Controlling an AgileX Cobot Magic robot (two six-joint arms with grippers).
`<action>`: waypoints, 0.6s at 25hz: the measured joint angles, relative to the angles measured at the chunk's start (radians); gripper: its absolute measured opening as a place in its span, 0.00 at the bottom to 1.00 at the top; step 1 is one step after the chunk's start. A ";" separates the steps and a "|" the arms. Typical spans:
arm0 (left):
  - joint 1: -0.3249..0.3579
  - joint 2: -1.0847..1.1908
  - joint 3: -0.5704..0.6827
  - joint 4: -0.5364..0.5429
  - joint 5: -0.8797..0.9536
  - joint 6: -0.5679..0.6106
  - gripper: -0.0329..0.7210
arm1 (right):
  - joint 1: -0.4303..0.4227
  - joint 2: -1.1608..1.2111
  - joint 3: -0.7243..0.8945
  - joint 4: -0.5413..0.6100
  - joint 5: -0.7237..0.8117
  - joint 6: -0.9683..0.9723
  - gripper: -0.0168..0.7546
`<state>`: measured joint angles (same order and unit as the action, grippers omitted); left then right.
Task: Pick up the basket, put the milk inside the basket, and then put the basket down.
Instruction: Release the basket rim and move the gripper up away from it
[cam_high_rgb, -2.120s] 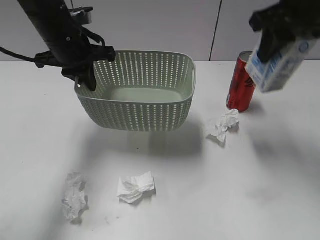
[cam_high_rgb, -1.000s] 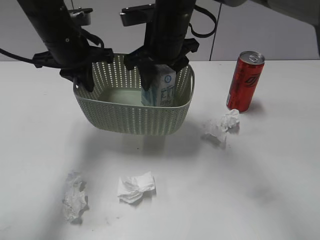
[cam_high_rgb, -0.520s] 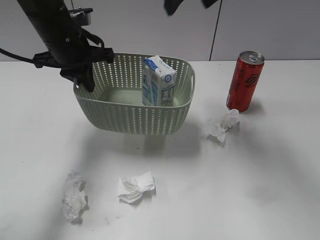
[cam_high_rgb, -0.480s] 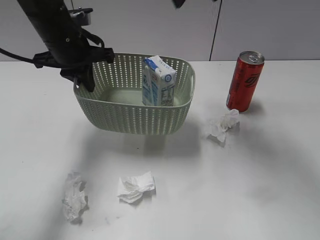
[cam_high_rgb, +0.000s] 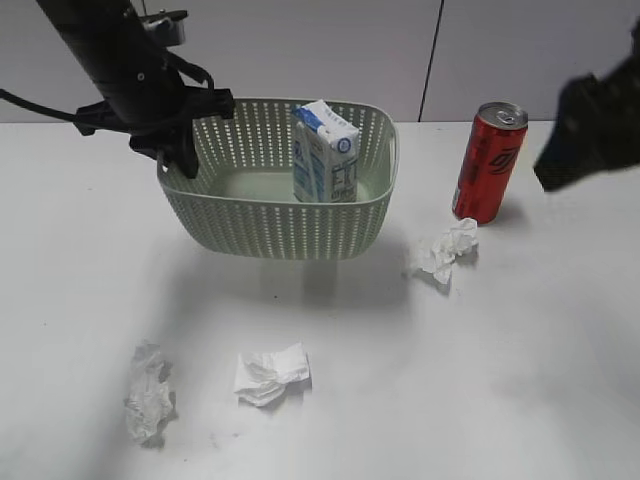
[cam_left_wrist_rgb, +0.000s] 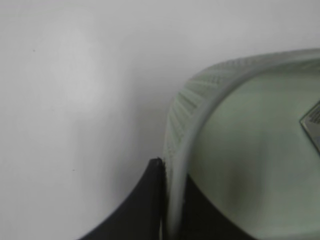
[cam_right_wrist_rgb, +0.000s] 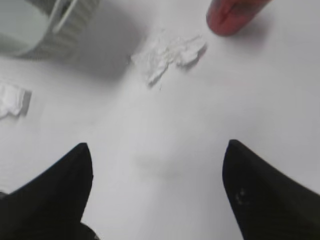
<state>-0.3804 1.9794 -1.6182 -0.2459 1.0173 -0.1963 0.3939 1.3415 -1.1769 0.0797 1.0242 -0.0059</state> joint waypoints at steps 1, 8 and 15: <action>0.000 0.001 0.000 -0.001 -0.003 0.000 0.03 | 0.000 -0.058 0.073 0.001 -0.013 0.000 0.81; 0.000 0.053 0.001 -0.007 -0.009 0.000 0.03 | 0.000 -0.434 0.363 -0.001 -0.036 -0.001 0.80; 0.000 0.089 0.001 -0.014 -0.066 -0.001 0.03 | 0.000 -0.768 0.501 -0.001 -0.040 -0.001 0.79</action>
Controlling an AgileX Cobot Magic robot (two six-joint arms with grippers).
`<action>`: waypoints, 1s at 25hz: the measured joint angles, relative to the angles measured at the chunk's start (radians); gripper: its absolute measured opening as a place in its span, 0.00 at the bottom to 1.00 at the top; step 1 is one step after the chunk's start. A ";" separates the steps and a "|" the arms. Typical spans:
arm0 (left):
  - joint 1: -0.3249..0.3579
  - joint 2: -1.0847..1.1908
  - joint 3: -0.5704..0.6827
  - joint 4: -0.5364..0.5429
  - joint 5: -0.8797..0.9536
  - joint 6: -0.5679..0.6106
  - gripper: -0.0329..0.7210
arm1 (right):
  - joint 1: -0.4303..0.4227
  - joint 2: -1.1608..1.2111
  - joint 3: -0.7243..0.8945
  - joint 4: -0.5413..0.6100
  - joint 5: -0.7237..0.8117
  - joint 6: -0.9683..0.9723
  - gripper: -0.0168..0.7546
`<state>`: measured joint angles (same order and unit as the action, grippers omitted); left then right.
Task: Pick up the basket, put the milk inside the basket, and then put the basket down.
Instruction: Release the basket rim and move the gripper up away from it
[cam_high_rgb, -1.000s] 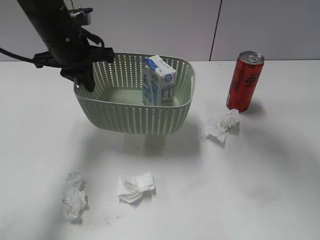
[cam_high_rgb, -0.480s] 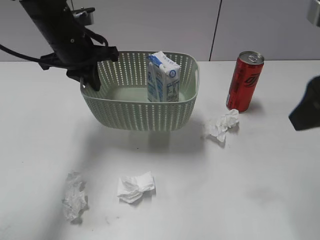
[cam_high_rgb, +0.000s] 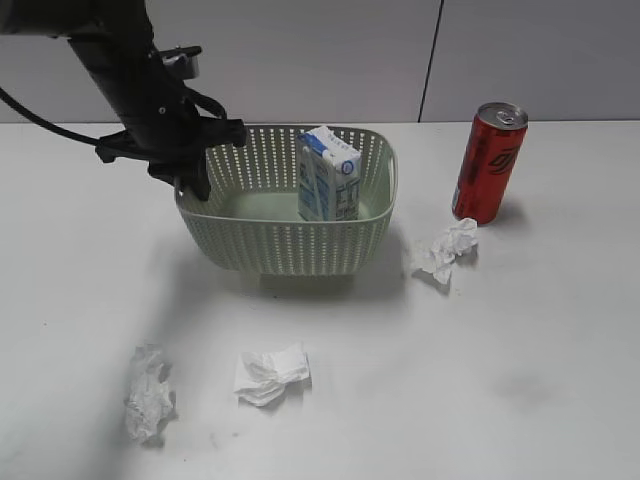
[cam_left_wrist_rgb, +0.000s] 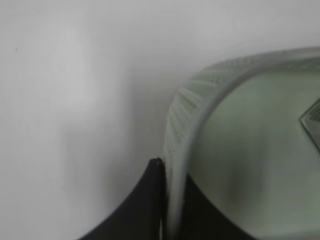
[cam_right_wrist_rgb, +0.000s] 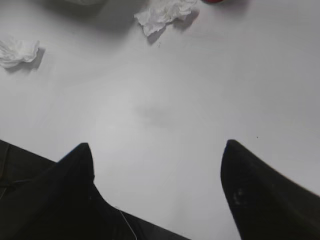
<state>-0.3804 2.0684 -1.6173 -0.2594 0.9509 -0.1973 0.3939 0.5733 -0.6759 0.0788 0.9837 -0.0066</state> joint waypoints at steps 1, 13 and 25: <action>0.000 0.011 0.000 -0.003 -0.003 0.000 0.03 | 0.000 -0.029 0.005 0.000 0.000 0.000 0.79; 0.000 0.056 -0.001 -0.057 -0.047 -0.011 0.71 | 0.000 -0.099 0.013 0.000 0.017 -0.001 0.79; 0.000 -0.212 -0.001 0.066 0.200 0.063 0.87 | 0.000 -0.099 0.013 0.000 0.022 -0.004 0.79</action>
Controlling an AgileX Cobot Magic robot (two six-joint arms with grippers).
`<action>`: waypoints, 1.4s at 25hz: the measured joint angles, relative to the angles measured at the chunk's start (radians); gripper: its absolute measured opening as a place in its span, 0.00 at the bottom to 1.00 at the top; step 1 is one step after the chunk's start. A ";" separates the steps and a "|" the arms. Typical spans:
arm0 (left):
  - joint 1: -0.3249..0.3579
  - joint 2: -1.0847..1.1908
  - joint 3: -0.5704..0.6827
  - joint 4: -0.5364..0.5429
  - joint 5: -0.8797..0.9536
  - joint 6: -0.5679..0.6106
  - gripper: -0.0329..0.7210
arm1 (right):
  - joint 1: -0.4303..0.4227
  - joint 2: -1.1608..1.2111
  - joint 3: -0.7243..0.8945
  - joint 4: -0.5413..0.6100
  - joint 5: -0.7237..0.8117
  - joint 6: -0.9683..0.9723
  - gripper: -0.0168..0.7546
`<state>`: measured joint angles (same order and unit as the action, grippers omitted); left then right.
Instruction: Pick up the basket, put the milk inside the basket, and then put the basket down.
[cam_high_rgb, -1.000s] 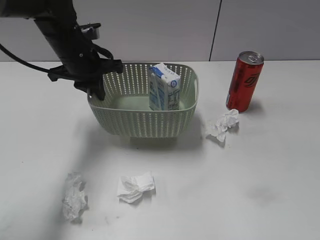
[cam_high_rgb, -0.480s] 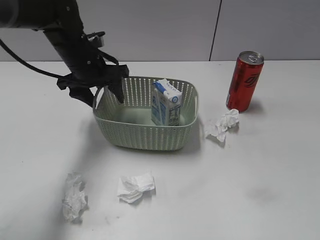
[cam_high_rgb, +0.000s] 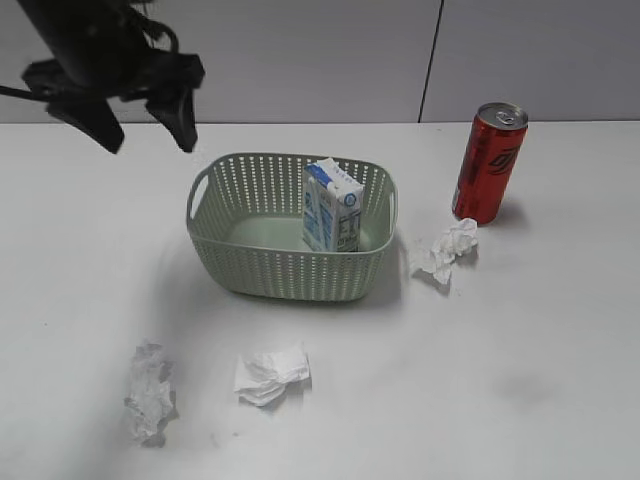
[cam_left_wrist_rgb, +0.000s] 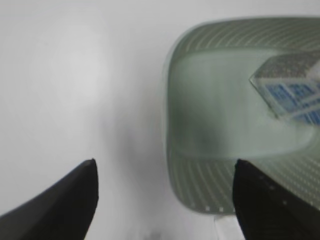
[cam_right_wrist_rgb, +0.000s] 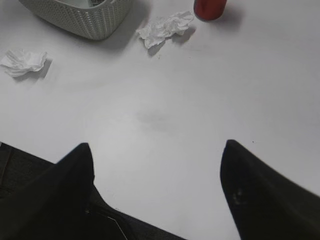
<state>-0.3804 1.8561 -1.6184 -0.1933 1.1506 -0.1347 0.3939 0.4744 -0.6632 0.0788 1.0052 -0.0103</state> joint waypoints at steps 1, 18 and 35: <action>0.000 -0.033 0.000 0.019 0.027 0.008 0.87 | 0.000 0.000 0.000 0.000 0.002 0.000 0.79; 0.000 -0.891 0.535 0.145 0.067 0.044 0.81 | 0.000 0.000 0.001 -0.014 0.102 -0.003 0.79; 0.000 -1.713 1.101 0.180 0.030 0.167 0.81 | 0.000 -0.188 0.155 -0.041 0.055 -0.046 0.79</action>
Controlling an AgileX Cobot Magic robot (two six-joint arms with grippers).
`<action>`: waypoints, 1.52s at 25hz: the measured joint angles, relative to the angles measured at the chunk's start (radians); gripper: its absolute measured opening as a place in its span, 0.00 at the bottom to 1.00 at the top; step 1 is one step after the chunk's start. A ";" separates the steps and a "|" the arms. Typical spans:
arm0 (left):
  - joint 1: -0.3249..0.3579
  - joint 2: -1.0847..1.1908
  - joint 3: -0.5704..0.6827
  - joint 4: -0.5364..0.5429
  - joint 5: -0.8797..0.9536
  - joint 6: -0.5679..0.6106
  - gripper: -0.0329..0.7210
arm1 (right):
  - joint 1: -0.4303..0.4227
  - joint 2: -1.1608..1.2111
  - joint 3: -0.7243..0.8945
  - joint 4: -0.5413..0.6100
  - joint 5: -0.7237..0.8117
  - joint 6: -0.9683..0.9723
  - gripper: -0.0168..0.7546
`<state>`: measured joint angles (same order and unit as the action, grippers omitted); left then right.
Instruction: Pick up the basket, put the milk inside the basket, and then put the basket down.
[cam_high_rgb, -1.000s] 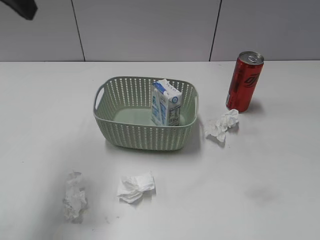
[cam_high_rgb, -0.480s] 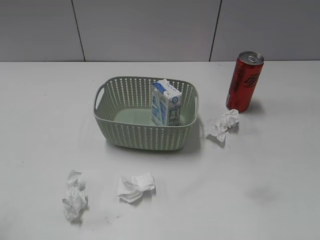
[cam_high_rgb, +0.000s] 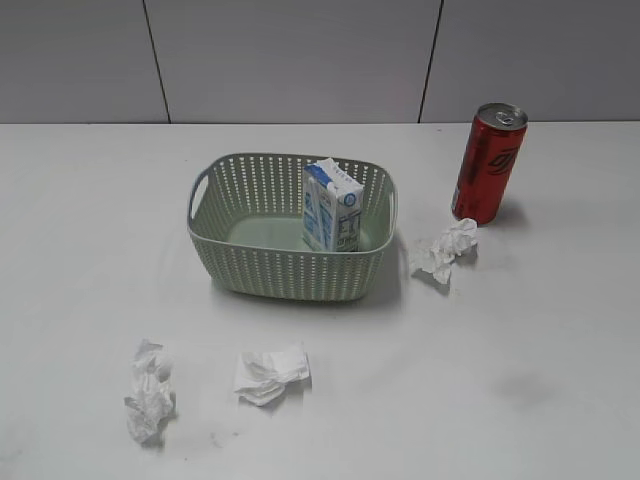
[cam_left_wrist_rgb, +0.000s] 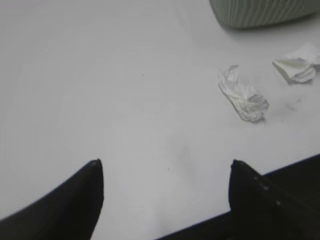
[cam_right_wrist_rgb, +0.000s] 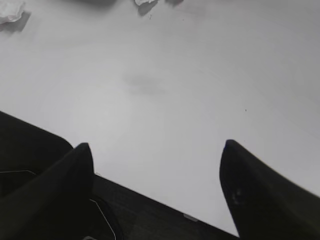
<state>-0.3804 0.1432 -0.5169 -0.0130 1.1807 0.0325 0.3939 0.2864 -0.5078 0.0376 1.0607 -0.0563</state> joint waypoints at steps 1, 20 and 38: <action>0.000 -0.003 0.004 -0.004 -0.017 0.005 0.81 | 0.000 -0.004 0.003 0.000 -0.005 -0.002 0.79; 0.009 0.015 0.038 -0.064 -0.093 0.059 0.73 | 0.000 -0.011 0.005 0.018 -0.016 -0.030 0.79; 0.324 -0.129 0.038 -0.065 -0.095 0.060 0.60 | -0.324 -0.292 0.005 0.035 -0.017 -0.031 0.79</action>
<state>-0.0569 0.0143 -0.4790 -0.0779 1.0853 0.0927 0.0699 -0.0061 -0.5025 0.0725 1.0439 -0.0870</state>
